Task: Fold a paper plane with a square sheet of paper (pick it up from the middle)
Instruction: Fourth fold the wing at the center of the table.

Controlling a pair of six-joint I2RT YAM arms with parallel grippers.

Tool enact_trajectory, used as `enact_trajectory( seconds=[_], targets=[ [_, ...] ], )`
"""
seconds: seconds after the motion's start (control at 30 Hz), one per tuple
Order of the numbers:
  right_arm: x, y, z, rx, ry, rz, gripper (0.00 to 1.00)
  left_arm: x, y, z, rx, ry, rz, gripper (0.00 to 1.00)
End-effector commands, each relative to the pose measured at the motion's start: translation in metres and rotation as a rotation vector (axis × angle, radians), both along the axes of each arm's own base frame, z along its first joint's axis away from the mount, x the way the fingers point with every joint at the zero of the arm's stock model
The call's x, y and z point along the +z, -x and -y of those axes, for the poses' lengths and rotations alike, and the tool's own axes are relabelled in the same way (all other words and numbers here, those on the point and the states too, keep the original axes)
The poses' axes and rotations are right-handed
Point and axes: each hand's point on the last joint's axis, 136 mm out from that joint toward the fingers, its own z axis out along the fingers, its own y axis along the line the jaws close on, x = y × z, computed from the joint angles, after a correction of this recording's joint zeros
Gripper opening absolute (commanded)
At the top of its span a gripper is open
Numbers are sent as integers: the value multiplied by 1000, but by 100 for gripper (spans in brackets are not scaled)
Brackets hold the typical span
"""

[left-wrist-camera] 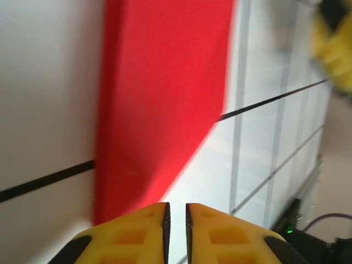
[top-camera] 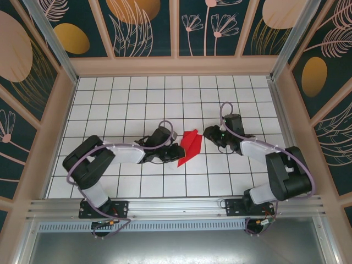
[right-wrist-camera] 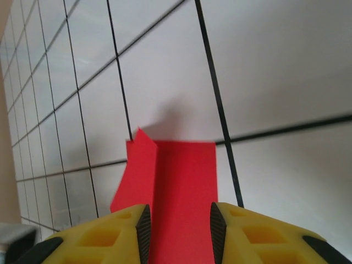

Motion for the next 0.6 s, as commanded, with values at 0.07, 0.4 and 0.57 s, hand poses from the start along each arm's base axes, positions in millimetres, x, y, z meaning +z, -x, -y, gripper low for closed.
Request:
enact_trajectory(
  seconds=[0.07,0.4,0.57],
  targets=[
    [-4,21,-11,5,-51,-40,38,37,-42,-16,95,-137,192,27],
    [-18,40,-35,13,-66,-112,41,16,-79,-11,21,-183,196,31],
    [-24,42,-35,4,-57,-139,43,3,-79,-5,-23,-205,174,34]
  ],
)
